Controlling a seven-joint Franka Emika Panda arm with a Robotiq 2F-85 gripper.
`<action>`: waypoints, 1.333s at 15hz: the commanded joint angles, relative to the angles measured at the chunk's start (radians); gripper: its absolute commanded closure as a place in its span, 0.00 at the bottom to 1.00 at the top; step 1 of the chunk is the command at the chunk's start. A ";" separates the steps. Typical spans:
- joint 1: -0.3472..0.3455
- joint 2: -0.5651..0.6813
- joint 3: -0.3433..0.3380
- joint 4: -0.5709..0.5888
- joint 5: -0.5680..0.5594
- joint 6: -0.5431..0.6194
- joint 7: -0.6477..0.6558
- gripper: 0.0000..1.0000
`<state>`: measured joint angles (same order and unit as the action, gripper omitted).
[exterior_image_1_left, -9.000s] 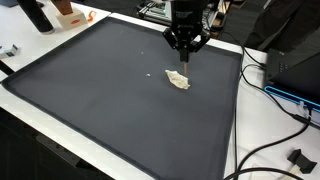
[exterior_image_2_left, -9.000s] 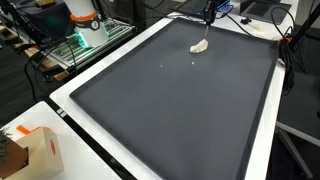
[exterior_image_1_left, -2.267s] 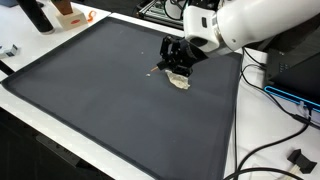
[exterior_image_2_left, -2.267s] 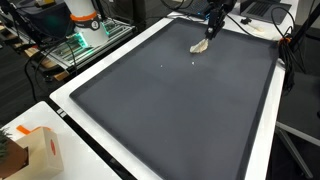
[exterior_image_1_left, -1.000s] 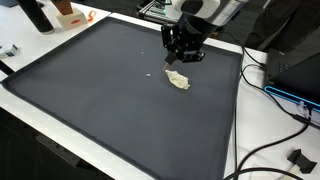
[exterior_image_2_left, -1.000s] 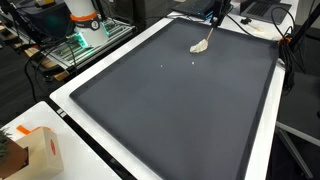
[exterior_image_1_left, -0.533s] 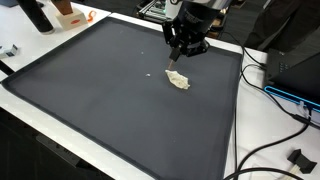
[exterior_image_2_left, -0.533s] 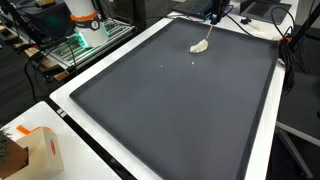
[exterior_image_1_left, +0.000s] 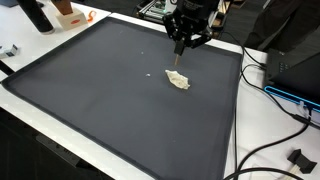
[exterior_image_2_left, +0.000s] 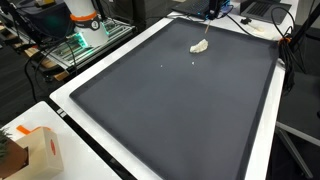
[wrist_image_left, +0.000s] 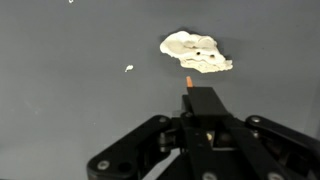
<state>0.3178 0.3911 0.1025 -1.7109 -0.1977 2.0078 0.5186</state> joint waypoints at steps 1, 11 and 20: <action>0.002 -0.004 -0.003 0.002 0.003 -0.002 -0.004 0.87; -0.046 0.000 0.045 -0.014 0.162 0.087 -0.128 0.97; -0.148 0.035 0.133 -0.090 0.586 0.271 -0.463 0.97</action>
<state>0.2140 0.4276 0.1978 -1.7514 0.2833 2.2265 0.1411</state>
